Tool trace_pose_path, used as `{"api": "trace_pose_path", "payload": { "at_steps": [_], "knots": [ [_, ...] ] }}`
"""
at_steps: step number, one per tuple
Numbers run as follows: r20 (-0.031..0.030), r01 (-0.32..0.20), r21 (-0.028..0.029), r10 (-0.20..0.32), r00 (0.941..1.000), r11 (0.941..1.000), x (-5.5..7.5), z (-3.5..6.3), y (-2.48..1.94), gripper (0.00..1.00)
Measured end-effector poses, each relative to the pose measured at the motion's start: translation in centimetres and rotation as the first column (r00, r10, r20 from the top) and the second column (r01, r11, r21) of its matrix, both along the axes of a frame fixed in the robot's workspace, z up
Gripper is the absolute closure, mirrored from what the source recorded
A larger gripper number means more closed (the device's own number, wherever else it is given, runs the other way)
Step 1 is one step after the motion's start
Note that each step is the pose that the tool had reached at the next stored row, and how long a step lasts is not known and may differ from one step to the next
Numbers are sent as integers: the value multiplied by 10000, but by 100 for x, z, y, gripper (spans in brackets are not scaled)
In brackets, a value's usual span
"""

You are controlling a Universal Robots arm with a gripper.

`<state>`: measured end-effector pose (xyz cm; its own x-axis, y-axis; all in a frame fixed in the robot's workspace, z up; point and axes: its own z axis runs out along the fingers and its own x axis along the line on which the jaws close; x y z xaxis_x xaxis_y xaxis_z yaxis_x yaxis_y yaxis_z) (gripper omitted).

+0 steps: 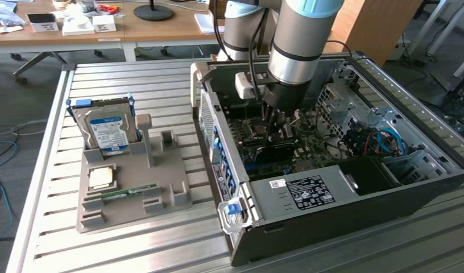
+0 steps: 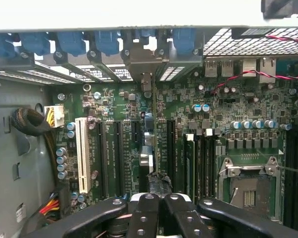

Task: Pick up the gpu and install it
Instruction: 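Press down on the gpu until it lock into place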

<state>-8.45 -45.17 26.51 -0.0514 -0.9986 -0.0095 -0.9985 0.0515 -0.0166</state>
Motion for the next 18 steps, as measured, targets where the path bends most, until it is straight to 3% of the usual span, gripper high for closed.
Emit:
{"api": "trace_pose_path", "payload": {
  "at_steps": [18],
  "knots": [
    [1,-1,0,1,10000,10000,0,-23,-13,89]
  ]
}}
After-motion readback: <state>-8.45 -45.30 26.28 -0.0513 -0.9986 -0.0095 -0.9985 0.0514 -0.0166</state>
